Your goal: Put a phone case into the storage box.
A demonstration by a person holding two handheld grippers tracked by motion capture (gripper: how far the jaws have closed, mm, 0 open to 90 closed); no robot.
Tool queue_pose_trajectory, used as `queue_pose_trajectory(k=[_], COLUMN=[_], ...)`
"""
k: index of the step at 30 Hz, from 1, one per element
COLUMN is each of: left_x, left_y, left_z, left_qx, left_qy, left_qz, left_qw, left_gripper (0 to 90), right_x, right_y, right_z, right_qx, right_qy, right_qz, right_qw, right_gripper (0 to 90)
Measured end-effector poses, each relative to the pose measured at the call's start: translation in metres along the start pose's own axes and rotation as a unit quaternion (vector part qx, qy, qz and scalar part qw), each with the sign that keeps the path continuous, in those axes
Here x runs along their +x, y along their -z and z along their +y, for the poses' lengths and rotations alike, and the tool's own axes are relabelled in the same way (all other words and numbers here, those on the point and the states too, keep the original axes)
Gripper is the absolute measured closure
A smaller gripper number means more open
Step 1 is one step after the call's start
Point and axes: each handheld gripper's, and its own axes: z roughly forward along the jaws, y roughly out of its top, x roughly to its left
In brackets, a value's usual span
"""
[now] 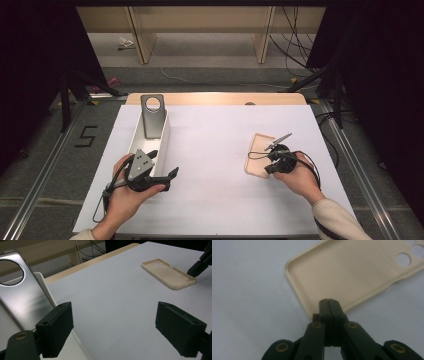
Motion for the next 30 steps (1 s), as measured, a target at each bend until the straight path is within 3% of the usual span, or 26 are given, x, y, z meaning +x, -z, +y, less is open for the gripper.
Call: queue_pose_trajectory(k=[8, 11, 14, 16, 22, 30], left_x=[0.0, 0.0, 0.0, 0.0, 0.001, 0.001], left_y=[0.0, 0.0, 0.0, -0.001, 0.0, 0.0], left_z=[0.0, 0.0, 0.0, 0.0, 0.0, 0.0], left_qx=[-0.001, -0.001, -0.001, 0.0, -0.001, -0.001], left_qy=[0.0, 0.0, -0.001, -0.001, 0.0, 0.0], left_qz=[-0.001, -0.001, -0.001, -0.001, 0.0, 0.0], left_qw=[1.0, 1.0, 1.0, 1.0, 1.0, 1.0], left_gripper=[14.6, 14.6, 14.7, 14.8, 14.8, 14.8], right_x=[-0.008, -0.01, -0.006, -0.002, 0.004, -0.004], right_y=[0.002, 0.005, 0.009, 0.007, -0.005, -0.001], right_z=[-0.006, -0.007, -0.001, 0.003, 0.005, 0.0], right_qx=[0.025, 0.009, -0.019, -0.023, 0.005, 0.022], right_qy=[-0.004, -0.012, -0.01, -0.007, 0.003, -0.002], right_qz=[-0.014, -0.014, -0.013, -0.005, 0.003, -0.009], right_qw=[0.9996, 0.9998, 0.9997, 0.9997, 1.0, 0.9997], right_gripper=[90.0, 90.0, 90.0, 90.0, 90.0, 90.0])
